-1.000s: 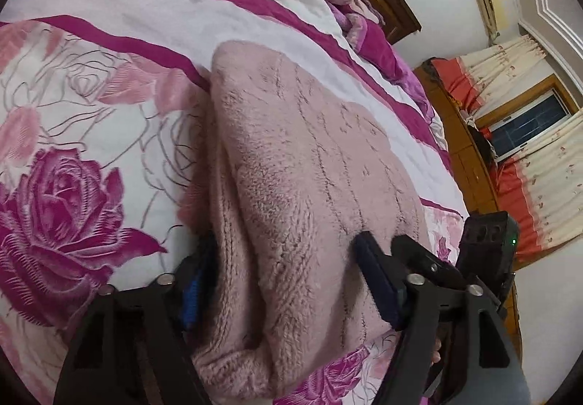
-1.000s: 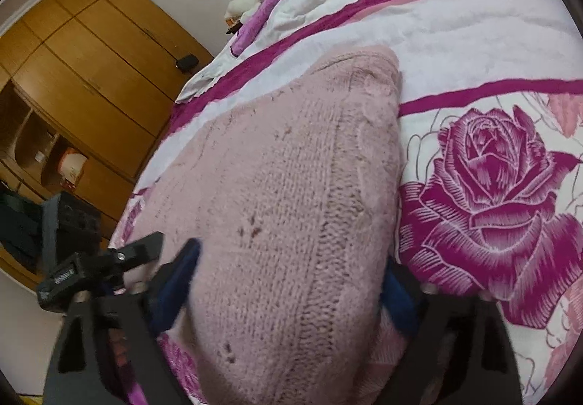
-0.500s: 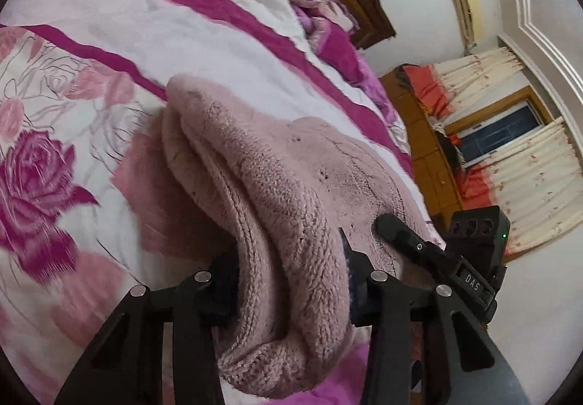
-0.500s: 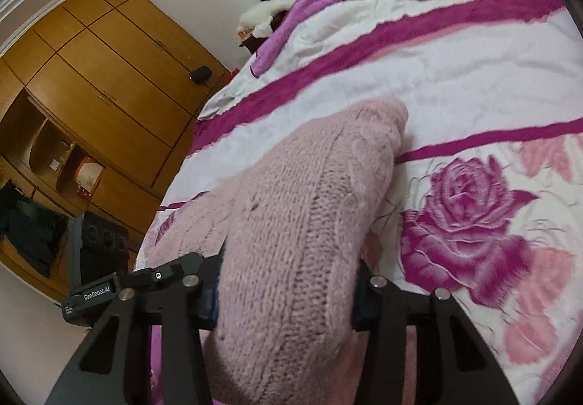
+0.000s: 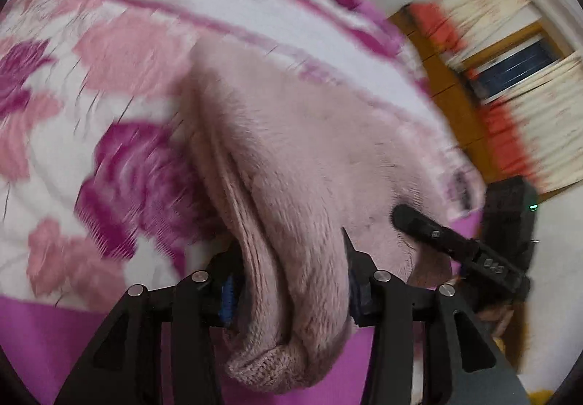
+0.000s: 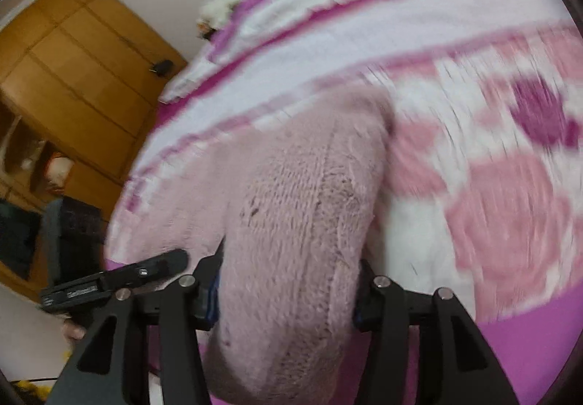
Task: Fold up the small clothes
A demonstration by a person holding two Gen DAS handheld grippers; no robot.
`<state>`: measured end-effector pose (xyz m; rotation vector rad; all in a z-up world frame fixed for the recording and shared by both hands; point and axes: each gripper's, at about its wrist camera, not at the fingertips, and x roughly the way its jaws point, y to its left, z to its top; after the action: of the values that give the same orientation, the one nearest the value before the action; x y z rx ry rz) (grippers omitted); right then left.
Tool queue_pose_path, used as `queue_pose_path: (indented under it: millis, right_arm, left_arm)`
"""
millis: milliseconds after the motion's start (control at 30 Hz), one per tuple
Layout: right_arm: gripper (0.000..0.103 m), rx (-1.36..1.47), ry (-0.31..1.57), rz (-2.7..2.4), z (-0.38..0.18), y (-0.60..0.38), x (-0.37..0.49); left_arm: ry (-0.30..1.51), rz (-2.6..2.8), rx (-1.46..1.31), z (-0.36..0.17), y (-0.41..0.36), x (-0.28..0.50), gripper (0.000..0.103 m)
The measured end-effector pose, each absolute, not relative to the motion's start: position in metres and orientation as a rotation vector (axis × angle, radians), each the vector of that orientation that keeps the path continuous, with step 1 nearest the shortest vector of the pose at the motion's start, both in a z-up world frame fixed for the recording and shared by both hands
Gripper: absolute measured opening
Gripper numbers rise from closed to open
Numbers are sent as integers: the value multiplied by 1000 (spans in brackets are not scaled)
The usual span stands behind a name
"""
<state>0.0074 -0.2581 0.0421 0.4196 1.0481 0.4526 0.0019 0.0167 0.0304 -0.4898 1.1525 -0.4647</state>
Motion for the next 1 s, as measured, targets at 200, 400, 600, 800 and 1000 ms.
queue_pose_path:
  millis: [200,400,600,800,1000]
  right_arm:
    - [68,424,1043,406,11,-262,-7]
    - [70,340,1007,360,28,-267,-30]
    - [73,266,946,326,52,-264,-55]
    - [86,159,865,299,65,-253,-80]
    - [94,88,820,255,50,-243,-100]
  left_arm:
    - [1120,-423,-390,33,13,-11,30]
    - [1069,-322,-275,52,14,-28,30]
    - [1004,-207,-170,70,19,-59,30]
    - [968,-116,-135,64,3,-72,30]
    - [933,-84,-148,46,-7,-84,30]
